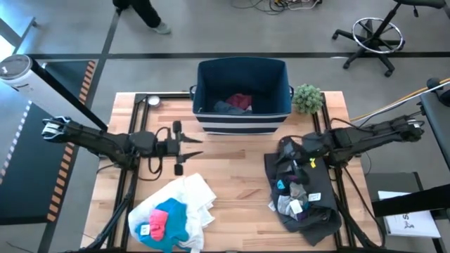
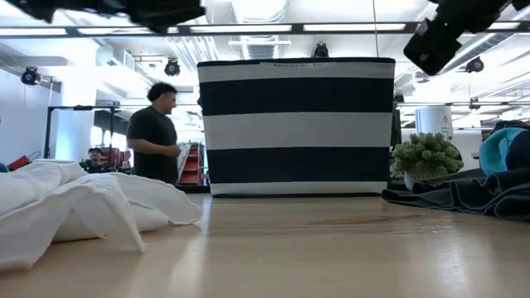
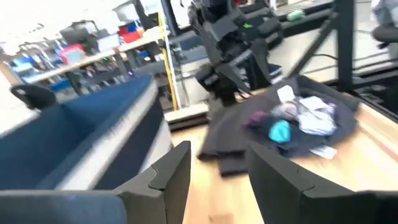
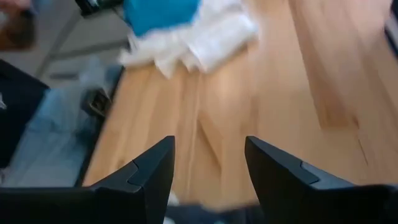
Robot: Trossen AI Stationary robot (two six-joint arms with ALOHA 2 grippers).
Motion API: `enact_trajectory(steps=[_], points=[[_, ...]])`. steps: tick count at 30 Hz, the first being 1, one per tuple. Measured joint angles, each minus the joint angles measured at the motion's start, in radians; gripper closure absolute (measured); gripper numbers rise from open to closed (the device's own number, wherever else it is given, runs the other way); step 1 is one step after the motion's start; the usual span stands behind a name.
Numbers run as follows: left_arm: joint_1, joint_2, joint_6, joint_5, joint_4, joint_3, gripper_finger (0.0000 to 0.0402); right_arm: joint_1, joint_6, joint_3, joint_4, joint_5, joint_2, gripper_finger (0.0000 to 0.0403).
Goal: Sort clothes
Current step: Put the light blue sock into the blue bin
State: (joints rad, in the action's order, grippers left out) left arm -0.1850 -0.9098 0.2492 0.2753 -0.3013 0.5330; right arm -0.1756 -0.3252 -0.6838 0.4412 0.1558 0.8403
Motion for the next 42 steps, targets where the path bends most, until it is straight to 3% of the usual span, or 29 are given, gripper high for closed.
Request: enact_trajectory(steps=[12, 32, 36, 42], points=[[-0.027, 0.017, -0.080, 0.003, 0.005, -0.053, 0.0265, -0.060, -0.131, -0.082, 0.319, 0.001, 0.170, 0.0221], [-0.028, 0.013, -0.084, 0.006, 0.006, -0.053, 0.0272, -0.086, -0.016, -0.082, 0.332, 0.113, 0.471, 0.0225], [-0.028, 0.013, -0.088, 0.006, 0.004, -0.053, 0.0275, -0.086, -0.003, -0.082, 0.329, 0.106, 0.515, 0.0262], [-0.028, 0.013, -0.116, 0.006, 0.002, -0.053, 0.0283, -0.087, 0.034, -0.093, 0.330, 0.082, 0.568, 0.0381]])
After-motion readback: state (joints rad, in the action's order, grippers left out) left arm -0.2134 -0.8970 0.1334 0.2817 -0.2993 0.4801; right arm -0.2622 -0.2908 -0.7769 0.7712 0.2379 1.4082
